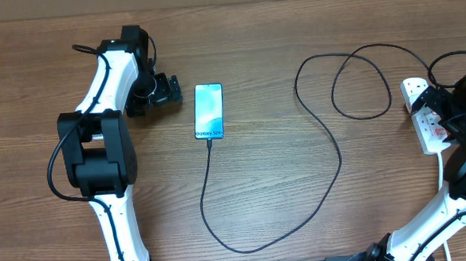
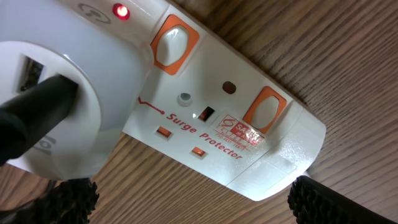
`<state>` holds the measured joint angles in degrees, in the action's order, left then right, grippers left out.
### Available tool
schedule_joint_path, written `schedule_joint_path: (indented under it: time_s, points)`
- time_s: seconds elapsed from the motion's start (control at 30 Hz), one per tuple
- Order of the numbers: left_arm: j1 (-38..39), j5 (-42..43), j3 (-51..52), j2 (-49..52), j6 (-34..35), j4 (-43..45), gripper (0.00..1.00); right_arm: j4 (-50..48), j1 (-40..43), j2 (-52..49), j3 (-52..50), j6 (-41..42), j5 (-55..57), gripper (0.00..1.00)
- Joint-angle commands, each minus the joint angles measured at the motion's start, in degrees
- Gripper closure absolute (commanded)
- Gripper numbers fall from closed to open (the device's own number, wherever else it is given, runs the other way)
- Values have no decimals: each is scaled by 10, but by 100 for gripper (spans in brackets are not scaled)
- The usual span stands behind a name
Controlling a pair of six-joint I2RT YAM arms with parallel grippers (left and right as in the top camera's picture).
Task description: Plug charger to phone and switch on socket
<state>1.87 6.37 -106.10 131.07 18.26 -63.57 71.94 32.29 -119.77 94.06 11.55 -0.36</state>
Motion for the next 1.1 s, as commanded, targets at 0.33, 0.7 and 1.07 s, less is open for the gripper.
schedule_joint_path:
  time_s: [0.33, 0.7, 1.07]
  points:
    - [4, -2, 0, -1, 0, 0, 0, -31, -1, 2, -3, -89, 43, 0]
    - [4, -2, 0, -1, 0, 0, 0, -49, 0, 2, -3, -89, 42, 0]
    - [4, -2, 0, -1, 0, 0, 0, -136, 0, 2, -3, -88, 42, 0]
